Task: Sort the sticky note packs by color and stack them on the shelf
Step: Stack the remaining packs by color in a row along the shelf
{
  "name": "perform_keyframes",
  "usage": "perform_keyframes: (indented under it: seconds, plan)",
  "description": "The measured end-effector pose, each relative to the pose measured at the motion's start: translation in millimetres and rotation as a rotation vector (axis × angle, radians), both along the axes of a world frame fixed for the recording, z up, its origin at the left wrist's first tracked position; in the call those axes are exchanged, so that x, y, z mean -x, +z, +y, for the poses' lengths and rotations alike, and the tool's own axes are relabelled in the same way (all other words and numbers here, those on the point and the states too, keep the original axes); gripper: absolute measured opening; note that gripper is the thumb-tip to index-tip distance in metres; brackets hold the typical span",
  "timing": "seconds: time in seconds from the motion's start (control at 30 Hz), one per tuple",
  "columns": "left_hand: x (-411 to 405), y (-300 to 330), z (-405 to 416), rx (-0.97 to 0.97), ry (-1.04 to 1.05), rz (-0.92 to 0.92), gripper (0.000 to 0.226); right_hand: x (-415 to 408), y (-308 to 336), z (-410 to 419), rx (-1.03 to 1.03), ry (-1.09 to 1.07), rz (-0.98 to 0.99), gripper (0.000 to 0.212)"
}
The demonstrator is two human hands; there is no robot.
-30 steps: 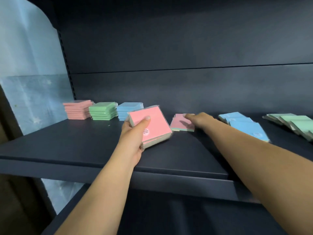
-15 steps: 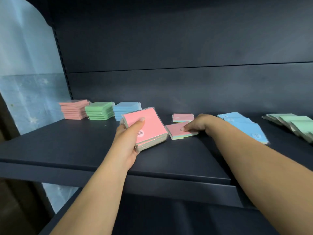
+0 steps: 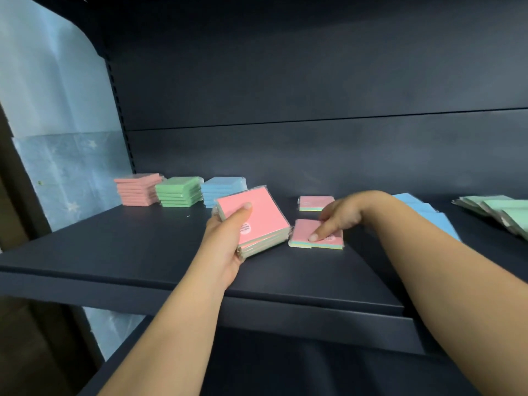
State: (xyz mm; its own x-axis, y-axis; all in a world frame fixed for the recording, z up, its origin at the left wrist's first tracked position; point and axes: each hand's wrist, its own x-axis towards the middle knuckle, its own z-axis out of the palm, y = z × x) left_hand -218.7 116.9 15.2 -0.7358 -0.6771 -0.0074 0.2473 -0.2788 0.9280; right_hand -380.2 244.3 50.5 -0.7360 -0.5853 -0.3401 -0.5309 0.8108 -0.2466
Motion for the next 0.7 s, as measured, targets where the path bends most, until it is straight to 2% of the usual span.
perform_keyframes:
  seconds: [0.03, 0.1, 0.17, 0.23, 0.33, 0.37, 0.43, 0.5, 0.57, 0.7]
  plan:
    - [0, 0, 0, 0.004, 0.000, 0.001, 0.034, -3, 1, 2, -0.050, -0.014, 0.010, 0.057]
    - [0, -1, 0, 0.009, 0.002, 0.003, 0.034, -4, -3, 3, -0.098, -0.052, 0.003, 0.071]
    - [-1, -1, 1, 0.013, -0.002, 0.005, 0.035, -4, -11, 7, -0.008, -0.153, -0.028, 0.080]
    - [-1, -1, 2, 0.018, -0.010, 0.011, 0.034, -5, -14, 13, 0.173, -0.230, -0.089, 0.071]
    - [-2, 0, 3, 0.016, -0.021, 0.027, 0.033, -7, -11, 22, 0.568, -0.285, -0.240, 0.030]
    - [-2, 0, 3, 0.015, -0.023, 0.031, 0.034, -9, -8, 23, 0.738, -0.301, -0.300, 0.024]
    - [-2, -1, 3, 0.025, -0.033, 0.030, 0.034, -17, -3, 21, 1.002, -0.324, -0.403, 0.021]
    - [-2, 0, 4, 0.047, -0.051, 0.028, 0.034, -29, -1, 11, 1.141, -0.325, -0.467, 0.020]
    - [-2, 0, 4, 0.068, -0.067, 0.027, 0.034, -42, -4, -5, 1.179, -0.299, -0.471, 0.022]
    - [-3, 1, 5, 0.099, -0.109, 0.030, 0.035, -59, -10, -28, 1.104, -0.220, -0.254, 0.037]
